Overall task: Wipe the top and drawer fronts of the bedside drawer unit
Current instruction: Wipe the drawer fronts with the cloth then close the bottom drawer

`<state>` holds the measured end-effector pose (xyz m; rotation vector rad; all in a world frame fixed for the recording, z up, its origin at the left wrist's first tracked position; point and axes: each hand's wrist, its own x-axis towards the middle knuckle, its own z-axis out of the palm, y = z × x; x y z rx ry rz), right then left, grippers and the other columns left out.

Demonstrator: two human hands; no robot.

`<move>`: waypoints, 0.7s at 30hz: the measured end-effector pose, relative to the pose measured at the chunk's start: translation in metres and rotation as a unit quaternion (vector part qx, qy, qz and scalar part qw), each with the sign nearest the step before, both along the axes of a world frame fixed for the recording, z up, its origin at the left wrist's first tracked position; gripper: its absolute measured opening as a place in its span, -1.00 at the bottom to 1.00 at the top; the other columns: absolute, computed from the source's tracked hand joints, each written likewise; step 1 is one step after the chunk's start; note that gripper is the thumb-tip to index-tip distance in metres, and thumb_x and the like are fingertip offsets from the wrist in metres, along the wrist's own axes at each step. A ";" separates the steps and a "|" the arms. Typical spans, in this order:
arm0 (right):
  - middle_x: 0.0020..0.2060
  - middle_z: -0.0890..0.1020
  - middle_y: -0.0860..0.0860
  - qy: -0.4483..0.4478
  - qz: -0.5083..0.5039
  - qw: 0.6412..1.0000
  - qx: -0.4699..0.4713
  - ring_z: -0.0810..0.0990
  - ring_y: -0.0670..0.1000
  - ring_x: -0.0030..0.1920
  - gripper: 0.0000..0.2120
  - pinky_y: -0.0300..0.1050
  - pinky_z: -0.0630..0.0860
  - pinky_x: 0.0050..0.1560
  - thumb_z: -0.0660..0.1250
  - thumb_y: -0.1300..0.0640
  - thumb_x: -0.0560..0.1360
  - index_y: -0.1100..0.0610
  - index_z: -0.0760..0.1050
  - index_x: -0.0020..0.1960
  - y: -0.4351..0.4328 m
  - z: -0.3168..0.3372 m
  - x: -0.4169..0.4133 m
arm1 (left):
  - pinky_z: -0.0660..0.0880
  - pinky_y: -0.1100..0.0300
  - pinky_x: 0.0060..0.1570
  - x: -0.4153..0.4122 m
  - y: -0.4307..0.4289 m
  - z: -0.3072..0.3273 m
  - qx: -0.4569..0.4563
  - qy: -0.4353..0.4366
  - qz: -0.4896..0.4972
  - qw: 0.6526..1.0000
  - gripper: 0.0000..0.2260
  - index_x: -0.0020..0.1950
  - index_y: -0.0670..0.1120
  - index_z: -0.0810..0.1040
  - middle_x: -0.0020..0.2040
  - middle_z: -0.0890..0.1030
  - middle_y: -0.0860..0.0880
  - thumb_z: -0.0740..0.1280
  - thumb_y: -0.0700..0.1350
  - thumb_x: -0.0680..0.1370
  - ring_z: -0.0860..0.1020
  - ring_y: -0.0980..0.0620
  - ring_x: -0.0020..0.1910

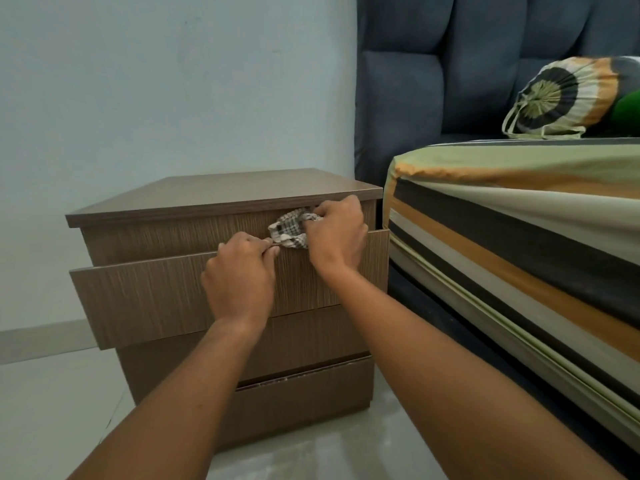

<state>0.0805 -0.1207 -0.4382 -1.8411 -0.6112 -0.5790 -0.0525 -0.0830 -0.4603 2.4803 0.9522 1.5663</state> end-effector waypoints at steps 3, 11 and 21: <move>-0.07 0.64 -0.11 0.026 -0.104 0.994 -0.015 0.43 -0.04 -0.04 -0.90 -0.10 0.30 0.01 0.49 -0.02 0.46 -0.08 0.68 -0.02 -0.014 0.000 0.021 | 0.61 -0.05 -0.07 -0.001 0.000 0.001 -0.004 -0.003 -0.011 1.000 -0.82 0.05 -0.03 0.71 -0.06 0.68 0.02 0.38 0.01 0.56 0.65 -0.02 -0.15; -0.06 0.67 -0.01 0.246 -0.118 0.950 0.152 0.63 -0.03 -0.12 -0.90 -0.19 0.51 -0.27 0.44 0.20 0.51 0.05 0.61 0.00 -0.072 -0.005 0.095 | 0.60 -0.08 0.02 0.001 0.000 -0.001 -0.023 -0.015 -0.014 1.000 -0.83 0.06 -0.03 0.71 -0.04 0.68 0.02 0.38 -0.01 0.56 0.66 -0.03 -0.12; -0.18 0.56 -0.16 0.060 -0.022 0.974 0.217 0.49 -0.20 -0.14 -0.95 -0.37 0.36 -0.15 0.35 0.11 0.56 0.04 0.59 -0.05 -0.028 -0.016 0.044 | 0.60 -0.07 0.00 0.003 0.011 -0.007 0.011 0.007 -0.023 1.000 -0.81 0.05 -0.09 0.70 -0.08 0.67 -0.05 0.35 -0.04 0.58 0.63 -0.02 -0.18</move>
